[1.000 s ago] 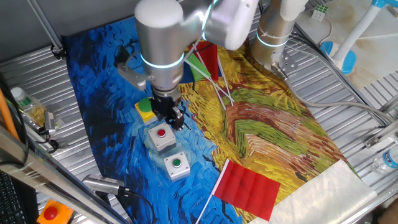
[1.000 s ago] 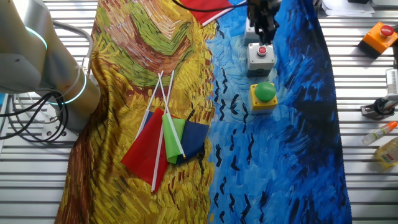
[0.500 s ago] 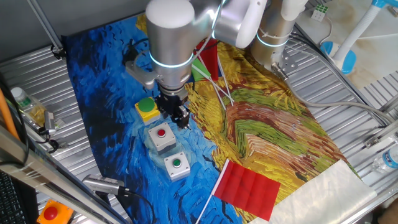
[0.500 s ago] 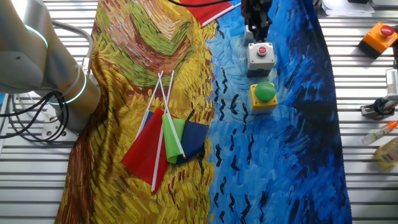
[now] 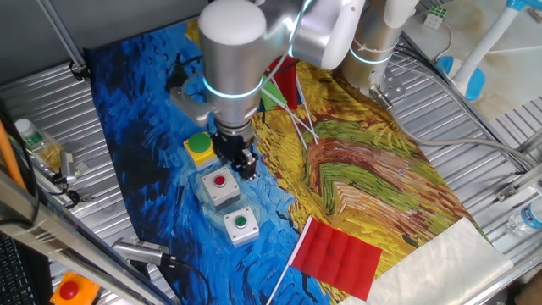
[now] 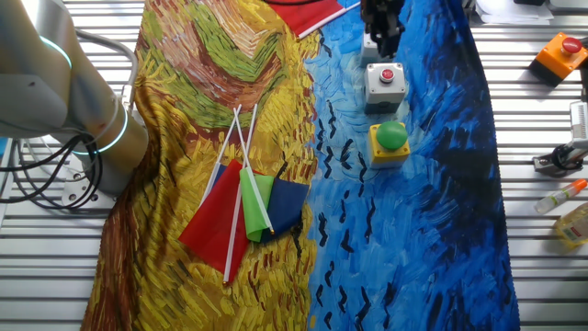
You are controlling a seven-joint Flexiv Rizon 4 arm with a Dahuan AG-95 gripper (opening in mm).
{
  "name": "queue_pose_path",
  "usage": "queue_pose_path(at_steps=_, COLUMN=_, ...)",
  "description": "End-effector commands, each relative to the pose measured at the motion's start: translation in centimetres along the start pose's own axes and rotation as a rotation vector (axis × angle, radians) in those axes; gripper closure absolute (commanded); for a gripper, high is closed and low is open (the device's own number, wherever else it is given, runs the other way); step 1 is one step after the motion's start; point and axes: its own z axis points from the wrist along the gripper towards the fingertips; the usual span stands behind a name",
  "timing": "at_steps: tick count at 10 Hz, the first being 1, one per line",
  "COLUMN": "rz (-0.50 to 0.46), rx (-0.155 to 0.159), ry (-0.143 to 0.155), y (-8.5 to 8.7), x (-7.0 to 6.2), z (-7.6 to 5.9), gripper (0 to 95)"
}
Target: Press three buttons from left to right in sequence
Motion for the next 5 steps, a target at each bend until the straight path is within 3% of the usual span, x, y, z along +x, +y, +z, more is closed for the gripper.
queue_pose_path(at_steps=1, rz=0.001, rx=0.005, ry=-0.005, y=0.01, x=-0.12, z=0.22, gripper=38.0)
queue_pose_path(at_steps=5, rz=0.004, rx=0.005, ry=-0.010, y=0.02, x=-0.09, z=0.92, gripper=38.0)
